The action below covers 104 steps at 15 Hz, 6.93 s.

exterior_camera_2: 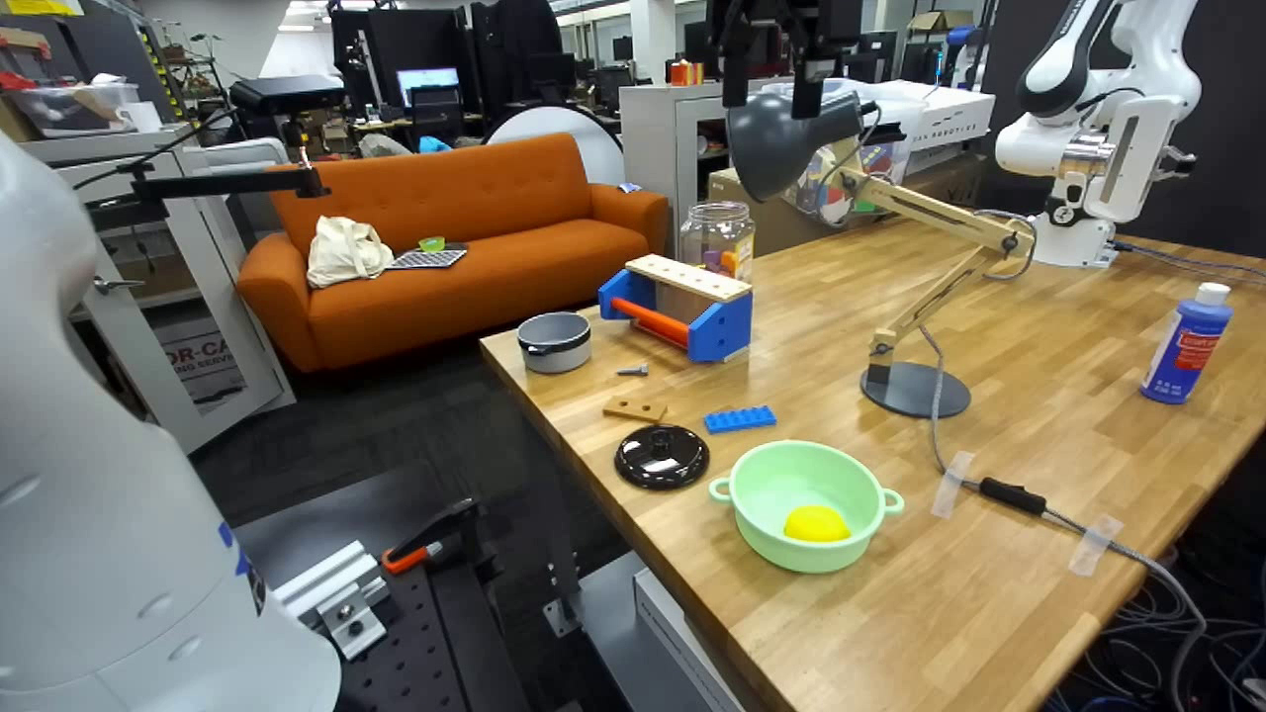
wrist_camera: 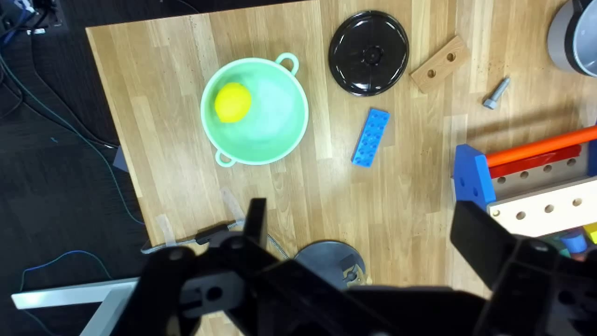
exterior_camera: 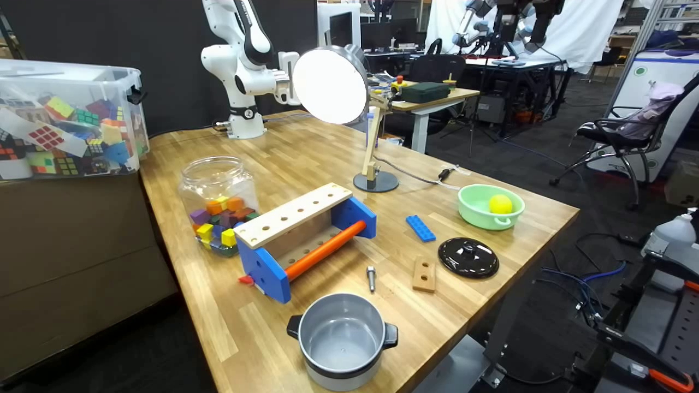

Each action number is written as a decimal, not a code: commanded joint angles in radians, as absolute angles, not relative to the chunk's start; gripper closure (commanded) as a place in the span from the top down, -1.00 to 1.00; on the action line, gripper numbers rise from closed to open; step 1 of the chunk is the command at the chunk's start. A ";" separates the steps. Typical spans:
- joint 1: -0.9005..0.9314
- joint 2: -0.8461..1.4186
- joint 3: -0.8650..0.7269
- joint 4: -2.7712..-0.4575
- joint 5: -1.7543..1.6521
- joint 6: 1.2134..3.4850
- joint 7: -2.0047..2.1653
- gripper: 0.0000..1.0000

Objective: Turn off the lamp

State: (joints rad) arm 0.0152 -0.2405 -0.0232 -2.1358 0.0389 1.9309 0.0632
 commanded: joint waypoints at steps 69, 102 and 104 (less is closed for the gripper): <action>-0.037 0.664 -0.101 -1.560 -0.073 2.191 0.152 1.00; -0.084 1.087 -0.127 -1.060 -0.105 2.050 0.000 1.00; -0.079 1.065 -0.127 -1.115 -0.097 2.097 0.027 1.00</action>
